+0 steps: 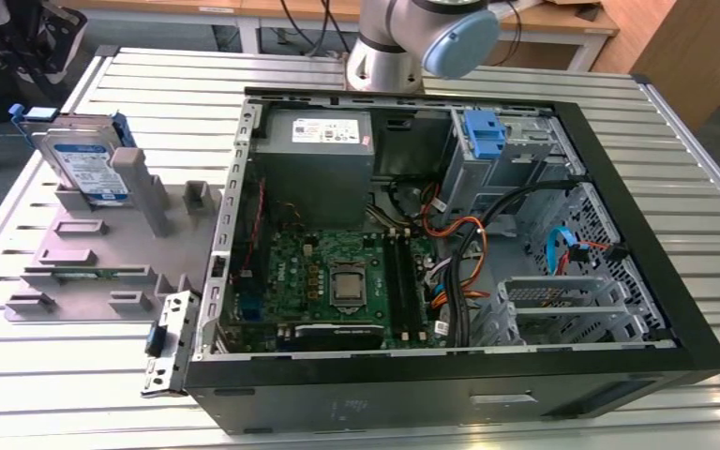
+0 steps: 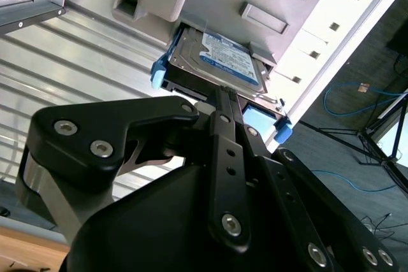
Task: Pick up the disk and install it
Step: 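Reach for the disk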
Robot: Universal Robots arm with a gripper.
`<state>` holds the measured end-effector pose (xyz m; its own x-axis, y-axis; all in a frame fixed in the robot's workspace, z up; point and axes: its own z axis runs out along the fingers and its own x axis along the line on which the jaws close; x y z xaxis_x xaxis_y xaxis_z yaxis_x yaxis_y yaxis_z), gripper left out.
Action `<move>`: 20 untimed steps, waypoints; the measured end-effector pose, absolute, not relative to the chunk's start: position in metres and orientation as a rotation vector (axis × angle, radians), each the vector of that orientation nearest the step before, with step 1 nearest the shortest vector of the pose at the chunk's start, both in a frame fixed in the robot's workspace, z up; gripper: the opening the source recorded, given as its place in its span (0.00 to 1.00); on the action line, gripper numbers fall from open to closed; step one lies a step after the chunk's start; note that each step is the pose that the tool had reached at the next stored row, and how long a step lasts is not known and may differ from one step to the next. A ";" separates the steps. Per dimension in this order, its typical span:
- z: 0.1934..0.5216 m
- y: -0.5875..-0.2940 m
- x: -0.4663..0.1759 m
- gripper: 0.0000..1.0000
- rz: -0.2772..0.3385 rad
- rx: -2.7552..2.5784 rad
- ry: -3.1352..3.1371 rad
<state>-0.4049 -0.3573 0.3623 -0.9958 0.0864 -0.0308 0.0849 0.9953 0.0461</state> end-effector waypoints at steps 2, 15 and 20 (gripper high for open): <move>0.361 -0.355 -0.405 0.11 0.070 0.133 3.105; 0.356 -0.351 -0.409 0.11 0.066 0.133 3.105; 0.356 -0.351 -0.410 0.11 0.065 0.133 3.105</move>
